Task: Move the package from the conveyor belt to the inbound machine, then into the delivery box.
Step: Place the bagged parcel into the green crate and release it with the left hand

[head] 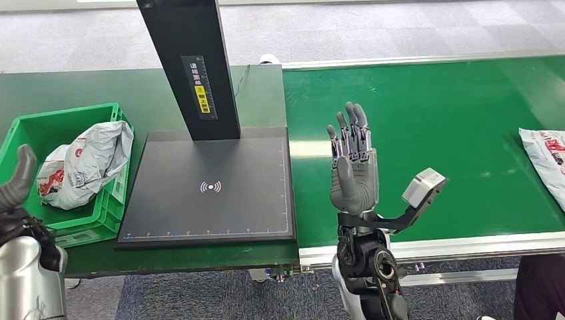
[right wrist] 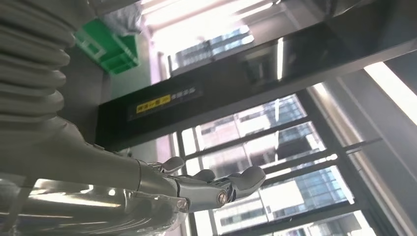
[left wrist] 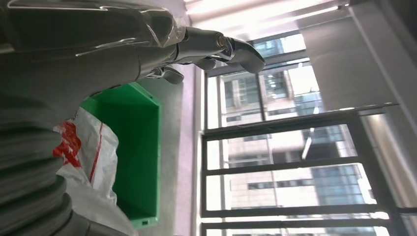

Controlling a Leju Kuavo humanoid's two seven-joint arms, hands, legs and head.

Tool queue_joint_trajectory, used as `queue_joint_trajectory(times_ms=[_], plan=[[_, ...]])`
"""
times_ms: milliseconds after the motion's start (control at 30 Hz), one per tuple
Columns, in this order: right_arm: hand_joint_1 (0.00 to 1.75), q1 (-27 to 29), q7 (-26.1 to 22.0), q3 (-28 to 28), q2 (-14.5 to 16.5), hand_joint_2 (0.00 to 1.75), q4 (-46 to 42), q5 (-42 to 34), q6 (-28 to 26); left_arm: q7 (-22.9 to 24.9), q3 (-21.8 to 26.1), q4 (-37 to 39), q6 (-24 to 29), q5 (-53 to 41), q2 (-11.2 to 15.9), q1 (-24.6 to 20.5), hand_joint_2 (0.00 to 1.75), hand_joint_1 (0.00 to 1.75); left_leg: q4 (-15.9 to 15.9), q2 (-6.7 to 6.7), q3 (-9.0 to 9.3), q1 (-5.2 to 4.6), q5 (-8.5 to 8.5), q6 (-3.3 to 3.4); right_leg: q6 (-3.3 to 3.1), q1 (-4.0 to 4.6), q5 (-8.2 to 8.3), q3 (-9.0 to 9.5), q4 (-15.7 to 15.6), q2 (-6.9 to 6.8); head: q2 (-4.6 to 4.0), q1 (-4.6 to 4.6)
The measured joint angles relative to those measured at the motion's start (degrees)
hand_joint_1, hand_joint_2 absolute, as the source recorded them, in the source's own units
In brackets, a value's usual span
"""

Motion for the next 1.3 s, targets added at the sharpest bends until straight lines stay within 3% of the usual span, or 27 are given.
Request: queue_joint_trajectory(times_ms=[133,233,500,767,1300], plan=[[0.0,0.0,0.2,1.3,-0.6,0.0,0.7,7.2,-3.7,-1.9,-5.0,-10.3,-2.9,1.7,-3.2,8.9,1.75,0.0,0.0,0.0,0.0,-0.02,-0.07,0.02,0.01,-0.01,-0.06,-0.01,0.0,-0.01,0.0,0.0],[0.0,0.0,0.2,1.6,-1.1,0.0,1.2,10.4,-4.5,-1.3,-11.0,-14.8,-11.5,2.6,-4.8,15.1,1.75,0.0,0.0,-0.05,-0.01,-0.03,-0.11,0.04,0.01,-0.02,-0.1,0.02,-0.1,-0.03,-0.01,0.0],[0.0,3.2,-0.1,1.3,-2.6,0.0,2.3,15.4,-4.5,-0.2,-21.4,-15.8,-25.6,5.5,-8.7,25.2,1.75,0.0,0.0,-0.04,0.0,-0.02,-0.19,0.0,0.0,0.02,-0.12,0.01,-0.1,-0.02,0.0,0.0],[0.0,6.8,-2.9,2.4,-3.3,0.0,2.2,20.9,-4.1,-0.5,-25.9,-14.2,-27.2,2.4,-10.3,28.0,1.75,0.0,0.0,-0.02,0.0,0.01,-0.2,-0.02,-0.04,0.03,-0.15,0.02,-0.1,-0.01,0.0,-0.01],[0.0,7.7,-2.9,4.0,-4.1,0.0,1.8,20.3,-2.4,-0.6,-26.7,-14.2,-27.6,2.1,-10.4,28.9,1.75,0.0,0.0,-0.02,0.01,0.01,-0.2,-0.02,-0.04,0.02,-0.15,0.03,0.0,-0.01,0.0,-0.02]])
